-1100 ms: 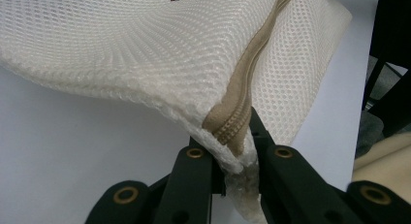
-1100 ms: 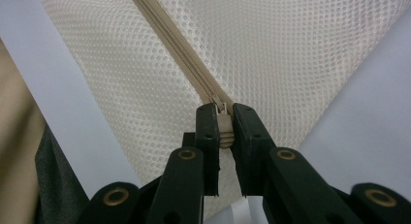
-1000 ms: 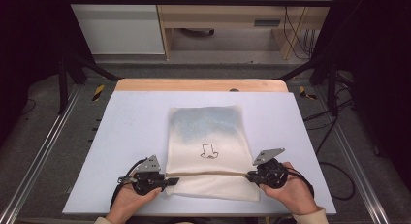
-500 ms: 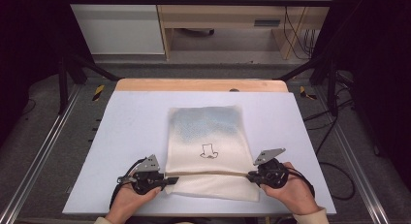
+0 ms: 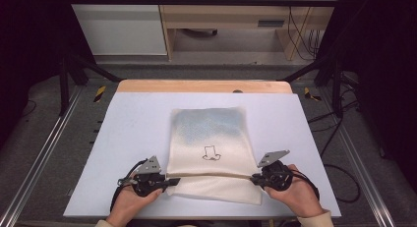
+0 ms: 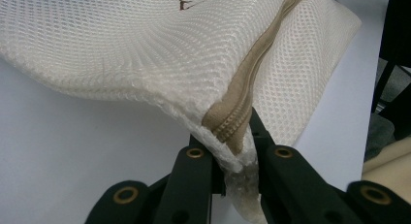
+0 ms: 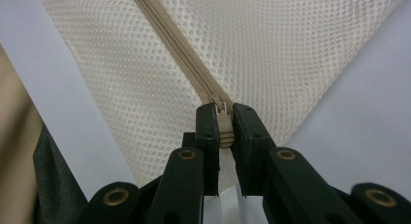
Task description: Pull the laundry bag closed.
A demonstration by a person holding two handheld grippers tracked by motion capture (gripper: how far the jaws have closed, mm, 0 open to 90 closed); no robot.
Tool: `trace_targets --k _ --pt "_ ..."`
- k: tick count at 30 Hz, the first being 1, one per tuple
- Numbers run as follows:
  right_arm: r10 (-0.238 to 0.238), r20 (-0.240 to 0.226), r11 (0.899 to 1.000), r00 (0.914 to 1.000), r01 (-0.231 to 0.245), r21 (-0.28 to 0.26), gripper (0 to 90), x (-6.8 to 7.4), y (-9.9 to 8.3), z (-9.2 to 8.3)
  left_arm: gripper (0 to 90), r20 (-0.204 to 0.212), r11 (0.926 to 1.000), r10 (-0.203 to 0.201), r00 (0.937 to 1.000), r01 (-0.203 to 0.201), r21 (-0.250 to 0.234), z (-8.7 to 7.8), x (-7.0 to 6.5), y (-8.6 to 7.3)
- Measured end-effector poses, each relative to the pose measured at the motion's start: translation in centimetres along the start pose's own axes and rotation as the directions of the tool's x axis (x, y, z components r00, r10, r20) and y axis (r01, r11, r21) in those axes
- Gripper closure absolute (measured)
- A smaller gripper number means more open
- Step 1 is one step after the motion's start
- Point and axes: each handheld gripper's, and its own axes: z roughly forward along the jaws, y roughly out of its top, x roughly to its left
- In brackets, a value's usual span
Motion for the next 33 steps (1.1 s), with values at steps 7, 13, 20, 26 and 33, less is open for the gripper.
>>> trace_targets --k 7,13,20,26,33 --pt "0.016 0.0 1.0 0.9999 -0.016 0.004 81.8 -0.16 -0.15 0.0 84.2 -0.032 0.9999 0.001 0.9995 -0.002 -0.012 -0.2 0.04 0.03" --pt "0.013 0.001 1.0 0.9999 -0.013 0.01 81.8 -0.32 -0.26 0.08 84.2 -0.028 1.0 0.003 0.9996 -0.003 -0.008 -0.16 0.05 0.0" --pt "0.018 -0.002 1.0 0.9998 -0.018 0.013 81.8 -0.34 -0.37 0.13 84.1 -0.024 1.0 0.001 0.9997 -0.001 -0.005 -0.19 0.07 0.0" --pt "0.012 0.002 1.0 0.9999 -0.012 0.021 81.8 -0.42 -0.54 0.2 84.2 -0.037 0.9998 0.015 0.9992 -0.015 -0.008 -0.26 -0.03 0.08" --pt "0.022 0.008 0.999 0.9997 -0.023 0.032 81.8 -0.51 -0.95 0.32 84.2 -0.032 0.9999 0.007 0.9995 -0.007 -0.011 -0.35 0.08 0.06"
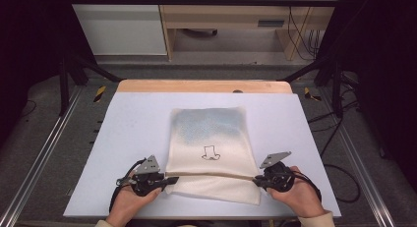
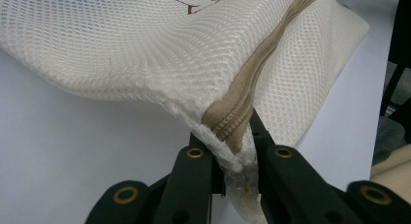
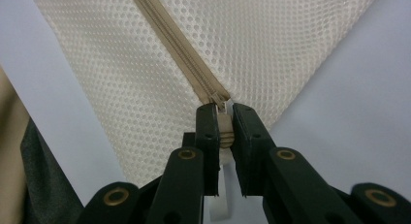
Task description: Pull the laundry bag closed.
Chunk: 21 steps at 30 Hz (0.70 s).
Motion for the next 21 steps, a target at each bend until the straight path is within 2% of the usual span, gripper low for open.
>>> trace_targets --k 16,21 --pt "0.009 -0.007 1.0 0.9999 -0.009 0.002 81.8 -0.02 -0.07 0.22 83.4 0.002 0.9999 -0.01 0.9999 0.01 0.003 0.0 -0.02 -0.09" --pt "0.007 -0.004 1.0 1.0 -0.007 0.012 81.7 0.07 -0.05 0.32 80.1 0.0 0.9999 -0.009 1.0 0.009 0.008 -0.12 -0.08 -0.07"
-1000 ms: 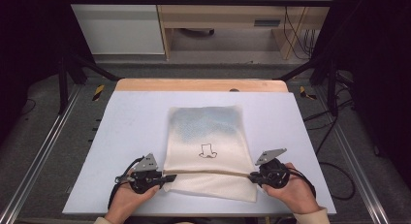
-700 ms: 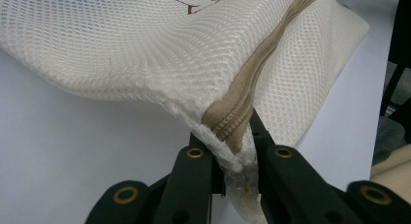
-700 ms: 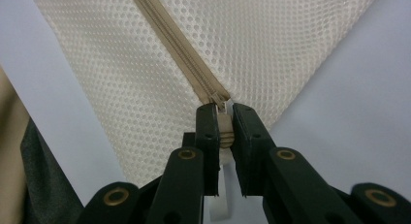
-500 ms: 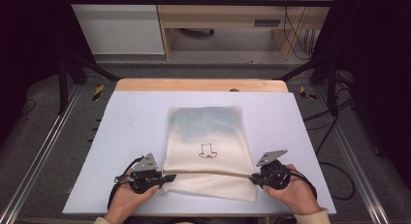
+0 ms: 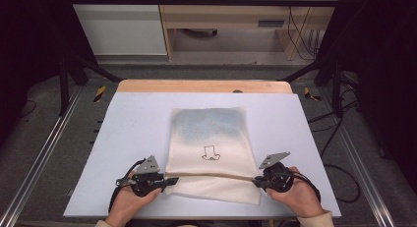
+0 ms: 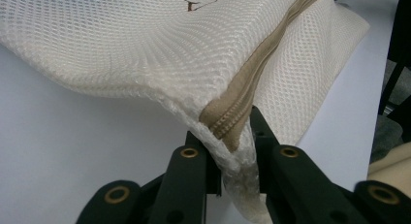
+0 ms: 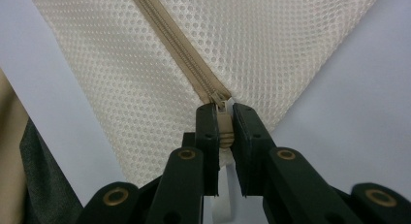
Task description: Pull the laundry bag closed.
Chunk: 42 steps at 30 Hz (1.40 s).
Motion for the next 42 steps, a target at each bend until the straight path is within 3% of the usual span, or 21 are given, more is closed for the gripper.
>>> trace_targets --k 2,4,6,9,10,11,12,13,17,20,21,24,25,30,32,33,36,37,42 --pt "0.002 0.0 1.0 1.0 -0.002 0.0 81.7 0.0 0.0 0.0 76.7 -0.001 1.0 -0.003 1.0 0.003 0.002 -0.1 0.0 0.0" --pt "0.012 -0.002 1.0 0.9999 -0.012 0.005 78.6 0.0 0.0 0.2 69.2 -0.016 0.9992 -0.04 0.9991 0.04 0.007 -0.2 0.1 0.0" --pt "0.018 0.013 1.0 0.9997 -0.018 0.004 63.5 -0.1 0.0 0.4 51.7 -0.021 0.9965 -0.081 0.9965 0.082 0.015 -0.5 0.2 0.0" --pt "0.028 0.031 0.998 0.9991 -0.026 -0.062 40.0 -0.1 0.4 0.2 35.3 -0.074 0.995 -0.099 0.9923 0.099 0.004 -1.1 0.4 -0.1" --pt "0.028 0.031 0.998 0.9991 -0.026 -0.062 40.0 -0.1 0.4 0.2 29.2 -0.074 0.995 -0.099 0.9923 0.099 0.004 -1.1 0.4 -0.1" --pt "0.032 0.045 0.993 0.9985 -0.026 -0.119 30.2 -0.1 0.9 0.1 25.8 -0.114 0.9933 -0.115 0.9868 0.115 -0.006 -1.7 0.5 -0.1" --pt "0.032 0.045 0.993 0.9985 -0.026 -0.119 30.2 -0.1 0.9 0.1 25.3 -0.114 0.9933 -0.115 0.9868 0.115 -0.006 -1.7 0.5 -0.1" --pt "0.038 0.059 0.989 0.9975 -0.029 -0.142 24.6 0.1 1.2 0.0 25.3 -0.15 0.994 -0.11 0.9826 0.109 -0.016 -2.2 0.5 -0.1" --pt "0.067 0.096 0.97 0.9931 -0.042 -0.237 11.8 0.5 2.5 -0.6 15.3 -0.201 0.9926 -0.121 0.9722 0.116 -0.038 -3.2 0.7 0.0" --pt "0.079 0.099 0.965 0.9919 -0.051 -0.256 9.0 0.6 2.8 -0.9 13.8 -0.225 0.9925 -0.121 0.9669 0.112 -0.049 -4.0 0.9 0.1" --pt "0.08 0.109 0.957 0.9907 -0.046 -0.286 8.6 0.7 3.2 -1.2 12.9 -0.235 0.9921 -0.123 0.9641 0.114 -0.053 -4.4 1.0 0.0" --pt "0.078 0.116 0.95 0.9902 -0.039 -0.311 7.9 0.8 3.7 -1.7 11.9 -0.245 0.993 -0.116 0.9625 0.107 -0.051 -4.8 1.2 0.1" --pt "0.085 0.124 0.945 0.9886 -0.041 -0.324 7.8 0.8 3.9 -1.9 11.8 -0.265 0.9949 -0.1 0.9589 0.093 -0.04 -5.1 1.3 0.2" --pt "0.103 0.148 0.938 0.9836 -0.047 -0.343 7.2 0.3 4.4 -2.6 10.5 -0.28 0.9956 -0.093 0.9556 0.085 -0.04 -5.8 1.6 0.4" --pt "0.109 0.16 0.937 0.9811 -0.047 -0.347 7.2 -0.2 4.7 -3.0 10.1 -0.292 0.994 -0.109 0.9503 0.1 -0.045 -6.4 1.8 0.5" --pt "0.124 0.171 0.931 0.9774 -0.055 -0.36 7.3 -0.6 4.9 -3.4 9.3 -0.31 0.9935 -0.113 0.944 0.103 -0.049 -7.0 1.9 0.7" --pt "0.141 0.184 0.924 0.9728 -0.063 -0.378 7.3 -1.1 5.1 -3.9 8.6 -0.323 0.9929 -0.118 0.939 0.108 -0.049 -7.4 2.1 0.9" --pt "0.147 0.188 0.921 0.9713 -0.065 -0.384 7.3 -1.3 5.2 -4.0 8.6 -0.341 0.9934 -0.115 0.933 0.107 -0.04 -7.9 2.3 1.0" --pt "0.162 0.201 0.918 0.966 -0.072 -0.391 7.3 -1.8 5.4 -4.3 7.6 -0.352 0.9937 -0.108 0.9296 0.111 -0.011 -8.6 3.2 1.0"
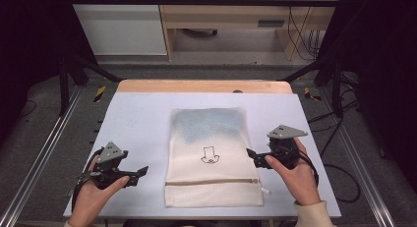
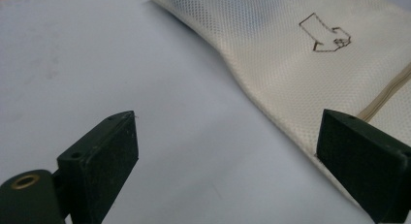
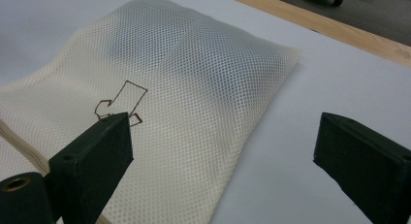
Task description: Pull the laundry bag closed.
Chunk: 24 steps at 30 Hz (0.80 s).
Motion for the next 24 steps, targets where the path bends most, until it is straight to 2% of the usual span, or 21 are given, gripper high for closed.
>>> trace_targets --k 1,2,3,5,10,11,14,17,18,24 --pt "0.006 -0.001 1.0 1.0 -0.006 -0.002 7.3 -0.3 0.1 0.2 7.6 -0.012 0.9998 0.012 0.9999 -0.012 0.016 0.0 0.4 0.0" --pt "0.005 0.002 1.0 1.0 -0.005 -0.004 7.3 -0.4 0.2 0.3 7.6 -0.021 0.9998 0.002 0.9998 -0.001 0.021 0.1 1.1 -0.1" --pt "0.007 0.001 1.0 1.0 -0.007 -0.006 7.3 -0.5 0.3 0.4 7.6 -0.021 0.9998 0.002 0.9998 -0.001 0.021 0.1 1.1 -0.1" --pt "0.014 0.013 1.0 0.9998 -0.014 -0.006 7.6 -0.7 0.4 0.6 7.5 -0.042 0.9997 -0.01 0.9991 0.011 0.024 0.3 2.2 -0.2" --pt "0.018 0.032 1.0 0.9993 -0.018 -0.001 8.3 -1.2 0.4 1.0 7.4 -0.064 0.9996 -0.024 0.9977 0.025 0.015 0.0 3.5 -0.2" --pt "0.032 0.034 0.999 0.9989 -0.032 0.003 7.7 -1.5 0.2 1.1 7.4 -0.079 0.9995 -0.029 0.9964 0.03 0.013 -0.2 4.1 -0.2" --pt "0.04 0.044 0.999 0.9983 -0.04 0.002 7.4 -1.8 0.0 1.0 7.1 -0.084 0.999 -0.042 0.9955 0.043 0.011 -0.3 4.8 -0.3" --pt "0.062 0.043 0.998 0.9971 -0.062 -0.002 6.7 -2.4 -0.5 1.0 6.8 -0.096 0.9991 -0.038 0.9946 0.039 0.013 -0.3 5.3 -0.6" --pt "0.07 0.05 0.998 0.9963 -0.07 -0.007 6.7 -2.8 -0.9 0.9 6.7 -0.114 0.9992 -0.037 0.9928 0.039 0.013 -0.3 5.6 -0.8" --pt "0.085 0.057 0.996 0.9947 -0.085 -0.012 5.8 -3.6 -1.8 0.7 6.6 -0.124 0.999 -0.035 0.9916 0.038 0.022 -0.1 6.1 -1.2"
